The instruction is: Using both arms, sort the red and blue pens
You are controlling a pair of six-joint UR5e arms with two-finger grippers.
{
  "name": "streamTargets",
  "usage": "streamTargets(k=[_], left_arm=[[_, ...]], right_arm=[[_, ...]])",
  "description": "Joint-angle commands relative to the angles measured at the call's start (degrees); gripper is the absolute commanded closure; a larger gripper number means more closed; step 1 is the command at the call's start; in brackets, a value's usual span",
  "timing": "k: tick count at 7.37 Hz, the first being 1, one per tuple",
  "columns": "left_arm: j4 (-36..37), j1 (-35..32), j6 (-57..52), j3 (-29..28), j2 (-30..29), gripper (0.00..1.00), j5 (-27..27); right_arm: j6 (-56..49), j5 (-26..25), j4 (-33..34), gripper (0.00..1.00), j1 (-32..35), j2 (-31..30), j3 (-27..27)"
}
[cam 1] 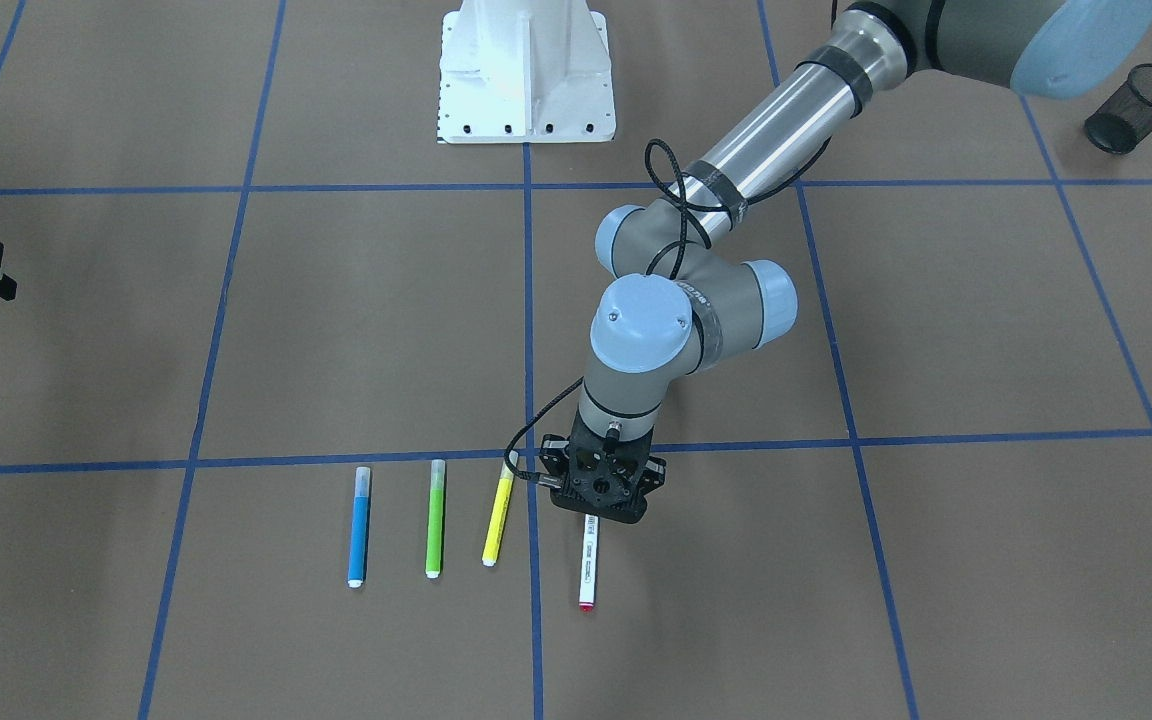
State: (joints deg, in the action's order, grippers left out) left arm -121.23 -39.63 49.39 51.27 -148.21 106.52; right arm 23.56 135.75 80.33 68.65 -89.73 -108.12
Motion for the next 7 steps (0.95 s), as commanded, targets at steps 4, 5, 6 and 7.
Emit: streamTargets(k=[4,5,6,7], left_arm=[[0.72,-2.63,6.42,10.53,6.38,1.0,4.53],[0.99,-4.82,6.33,19.22,14.53,1.0,7.01],[1.6,-7.19,6.42,23.92,18.79,1.0,10.43],[1.61,-9.56,6.33,29.53,25.53,1.0,11.85]], right_arm=[[0.26,-0.14,0.0,0.0,-0.36,0.08,0.1],[0.26,-0.14,0.0,0.0,-0.44,0.09,0.01],[0.26,-0.22,0.0,0.0,-0.44,0.09,0.01],[0.26,-0.31,0.0,0.0,-0.53,0.09,0.1]])
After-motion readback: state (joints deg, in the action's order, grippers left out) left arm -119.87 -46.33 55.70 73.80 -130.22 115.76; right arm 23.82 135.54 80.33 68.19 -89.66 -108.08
